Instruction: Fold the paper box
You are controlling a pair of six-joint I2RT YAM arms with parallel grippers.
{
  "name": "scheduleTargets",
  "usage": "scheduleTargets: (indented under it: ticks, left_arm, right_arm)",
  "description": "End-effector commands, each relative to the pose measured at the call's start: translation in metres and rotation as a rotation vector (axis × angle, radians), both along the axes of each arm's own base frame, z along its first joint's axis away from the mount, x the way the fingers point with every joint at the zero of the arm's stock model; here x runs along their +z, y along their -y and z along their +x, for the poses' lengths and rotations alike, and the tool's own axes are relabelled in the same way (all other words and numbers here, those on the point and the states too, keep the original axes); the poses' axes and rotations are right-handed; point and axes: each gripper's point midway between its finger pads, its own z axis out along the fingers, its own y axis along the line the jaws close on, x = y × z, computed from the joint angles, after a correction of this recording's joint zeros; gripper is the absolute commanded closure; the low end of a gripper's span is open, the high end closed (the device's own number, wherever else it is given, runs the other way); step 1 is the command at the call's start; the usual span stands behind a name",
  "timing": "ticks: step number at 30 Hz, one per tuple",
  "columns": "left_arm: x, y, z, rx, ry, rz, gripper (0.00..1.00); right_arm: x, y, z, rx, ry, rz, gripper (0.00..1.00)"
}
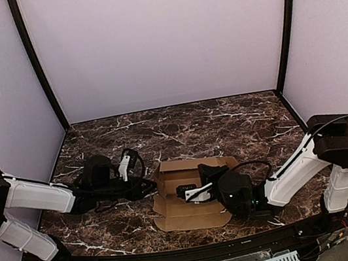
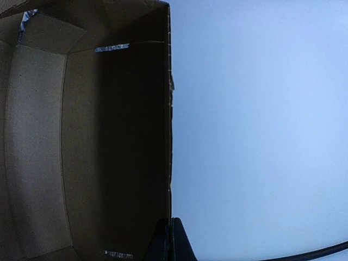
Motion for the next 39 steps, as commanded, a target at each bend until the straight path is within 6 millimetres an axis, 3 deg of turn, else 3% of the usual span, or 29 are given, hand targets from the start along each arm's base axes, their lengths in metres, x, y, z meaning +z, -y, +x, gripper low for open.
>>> scheduleTargets:
  ticks: [1, 28, 39]
  left_arm:
    - [-0.012, -0.002, -0.006, -0.002, 0.002, 0.036, 0.67]
    - [-0.022, 0.033, 0.005, -0.055, 0.097, 0.138, 0.51]
    - [-0.028, 0.041, 0.005, -0.041, 0.132, 0.189, 0.54]
  right_arm:
    - [0.012, 0.002, -0.003, -0.021, 0.051, 0.053, 1.0]
    - [-0.032, -0.002, -0.011, -0.035, -0.069, 0.013, 1.0]
    - [-0.039, -0.007, -0.012, -0.05, -0.097, 0.019, 1.0]
